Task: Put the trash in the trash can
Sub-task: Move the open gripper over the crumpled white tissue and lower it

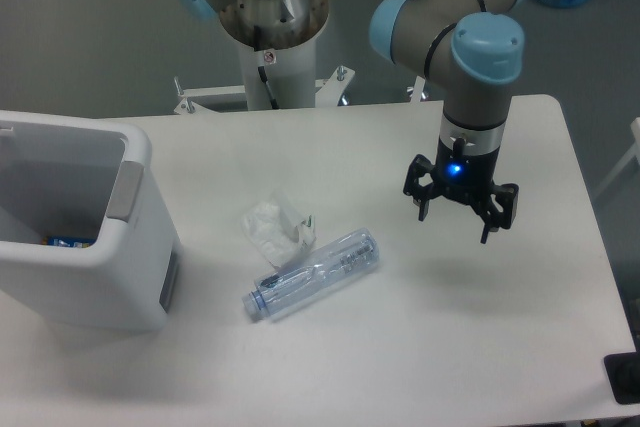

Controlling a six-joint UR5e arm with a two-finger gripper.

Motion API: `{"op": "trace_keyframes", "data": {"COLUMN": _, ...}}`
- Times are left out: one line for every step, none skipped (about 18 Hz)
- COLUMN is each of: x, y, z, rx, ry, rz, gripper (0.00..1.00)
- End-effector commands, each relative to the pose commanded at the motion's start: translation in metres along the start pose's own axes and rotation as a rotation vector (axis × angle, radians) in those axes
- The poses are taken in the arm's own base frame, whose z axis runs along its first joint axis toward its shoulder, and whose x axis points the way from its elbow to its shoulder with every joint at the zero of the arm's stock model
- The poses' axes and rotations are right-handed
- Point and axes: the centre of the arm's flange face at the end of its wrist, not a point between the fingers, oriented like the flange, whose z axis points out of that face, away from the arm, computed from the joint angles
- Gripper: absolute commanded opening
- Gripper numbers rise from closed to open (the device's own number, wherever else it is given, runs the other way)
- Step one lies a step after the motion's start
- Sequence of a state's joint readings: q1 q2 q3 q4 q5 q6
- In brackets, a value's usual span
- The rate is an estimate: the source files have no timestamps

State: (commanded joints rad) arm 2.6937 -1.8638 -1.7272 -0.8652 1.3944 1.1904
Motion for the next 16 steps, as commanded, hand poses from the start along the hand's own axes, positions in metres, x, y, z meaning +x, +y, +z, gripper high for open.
{"op": "trace_keyframes", "data": {"x": 0.005, "y": -0.002, "z": 0.003, "rx": -0.004, "ry": 0.006, "rz": 0.003, "gripper": 1.0}}
{"op": "trace_keyframes", "data": {"x": 0.011, "y": -0.006, "z": 0.004, "rx": -0.015, "ry": 0.006, "rz": 0.01, "gripper": 1.0}}
{"op": "trace_keyframes", "data": {"x": 0.019, "y": -0.012, "z": 0.004, "rx": -0.033, "ry": 0.001, "rz": 0.011, "gripper": 1.0}}
{"op": "trace_keyframes", "data": {"x": 0.026, "y": -0.022, "z": 0.006, "rx": -0.043, "ry": -0.001, "rz": 0.012, "gripper": 1.0}}
{"op": "trace_keyframes", "data": {"x": 0.034, "y": -0.028, "z": 0.007, "rx": -0.047, "ry": 0.003, "rz": 0.006, "gripper": 1.0}}
{"op": "trace_keyframes", "data": {"x": 0.039, "y": -0.031, "z": 0.007, "rx": -0.048, "ry": 0.005, "rz": -0.008, "gripper": 1.0}}
{"op": "trace_keyframes", "data": {"x": 0.045, "y": -0.03, "z": 0.004, "rx": -0.051, "ry": 0.012, "rz": -0.029, "gripper": 1.0}}
{"op": "trace_keyframes", "data": {"x": 0.054, "y": -0.027, "z": 0.001, "rx": -0.054, "ry": 0.017, "rz": -0.05, "gripper": 1.0}}
{"op": "trace_keyframes", "data": {"x": 0.066, "y": -0.023, "z": 0.001, "rx": -0.057, "ry": 0.027, "rz": -0.067, "gripper": 1.0}}
{"op": "trace_keyframes", "data": {"x": 0.078, "y": -0.021, "z": 0.001, "rx": -0.058, "ry": 0.037, "rz": -0.076, "gripper": 1.0}}
{"op": "trace_keyframes", "data": {"x": 0.091, "y": -0.021, "z": 0.005, "rx": -0.066, "ry": 0.052, "rz": -0.086, "gripper": 1.0}}
{"op": "trace_keyframes", "data": {"x": 0.103, "y": -0.022, "z": 0.009, "rx": -0.072, "ry": 0.066, "rz": -0.107, "gripper": 1.0}}
{"op": "trace_keyframes", "data": {"x": 0.111, "y": -0.023, "z": 0.014, "rx": -0.079, "ry": 0.077, "rz": -0.138, "gripper": 1.0}}
{"op": "trace_keyframes", "data": {"x": 0.121, "y": -0.028, "z": 0.017, "rx": -0.083, "ry": 0.084, "rz": -0.162, "gripper": 1.0}}
{"op": "trace_keyframes", "data": {"x": 0.132, "y": -0.036, "z": 0.022, "rx": -0.087, "ry": 0.095, "rz": -0.169, "gripper": 1.0}}
{"op": "trace_keyframes", "data": {"x": 0.142, "y": -0.042, "z": 0.025, "rx": -0.091, "ry": 0.103, "rz": -0.171, "gripper": 1.0}}
